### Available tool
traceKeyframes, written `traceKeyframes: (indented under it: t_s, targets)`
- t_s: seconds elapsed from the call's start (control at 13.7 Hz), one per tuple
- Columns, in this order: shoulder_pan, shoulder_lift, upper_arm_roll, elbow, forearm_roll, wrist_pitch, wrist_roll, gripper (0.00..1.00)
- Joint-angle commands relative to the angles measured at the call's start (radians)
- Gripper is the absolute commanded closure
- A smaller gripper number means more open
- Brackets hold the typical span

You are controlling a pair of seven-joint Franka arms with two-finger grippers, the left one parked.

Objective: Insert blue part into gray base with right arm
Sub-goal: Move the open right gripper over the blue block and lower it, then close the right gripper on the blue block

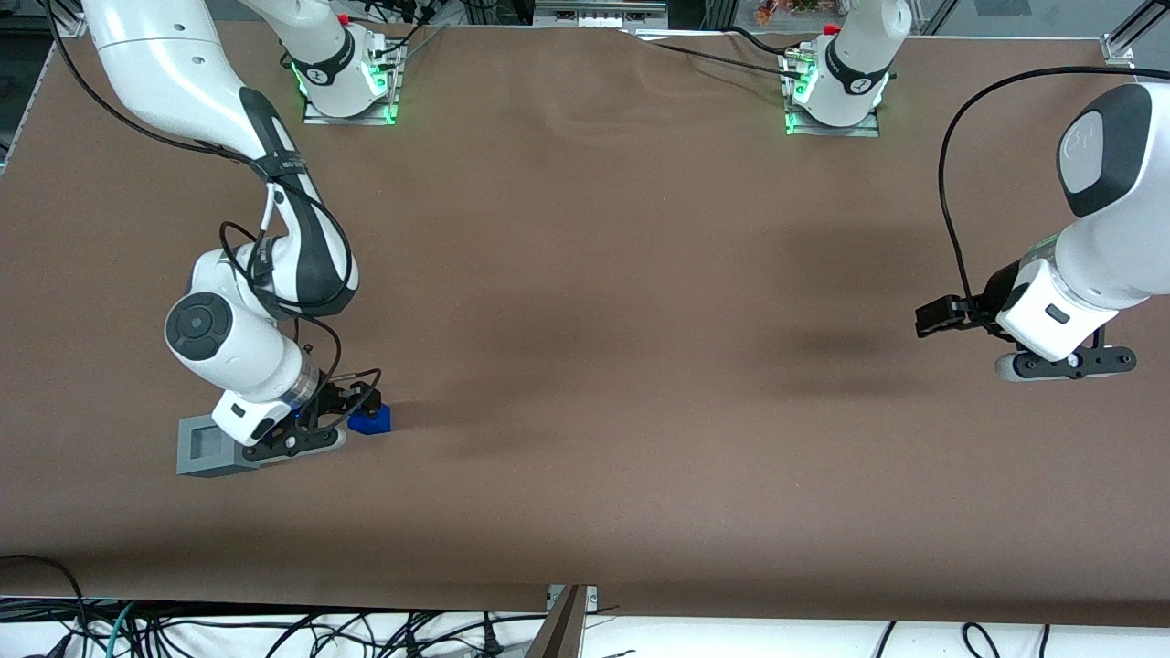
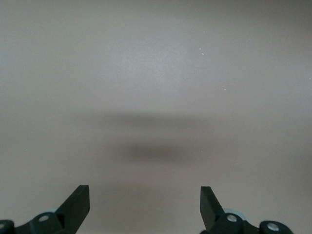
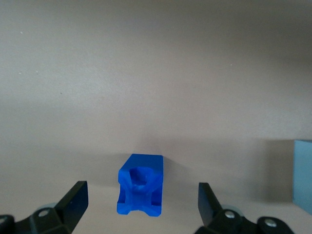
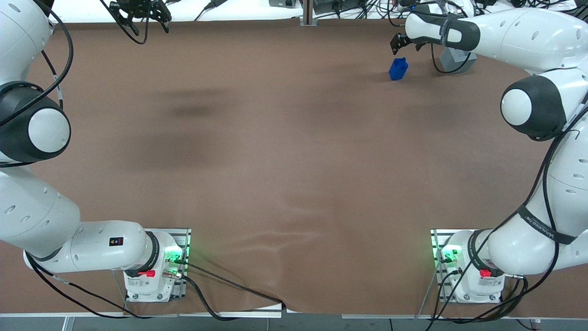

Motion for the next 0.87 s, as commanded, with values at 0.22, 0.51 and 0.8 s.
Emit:
traceKeyframes:
  t_s: [0.22, 0.51, 0.8]
  targets:
    - [0.004, 0.052, -0.003, 0.015, 0.009, 0.003, 0.043, 0.0]
    - [0.004, 0.069, -0.003, 0.013, 0.011, 0.003, 0.045, 0.0]
    - [0.004, 0.071, -0.003, 0.013, 0.011, 0.003, 0.071, 0.03]
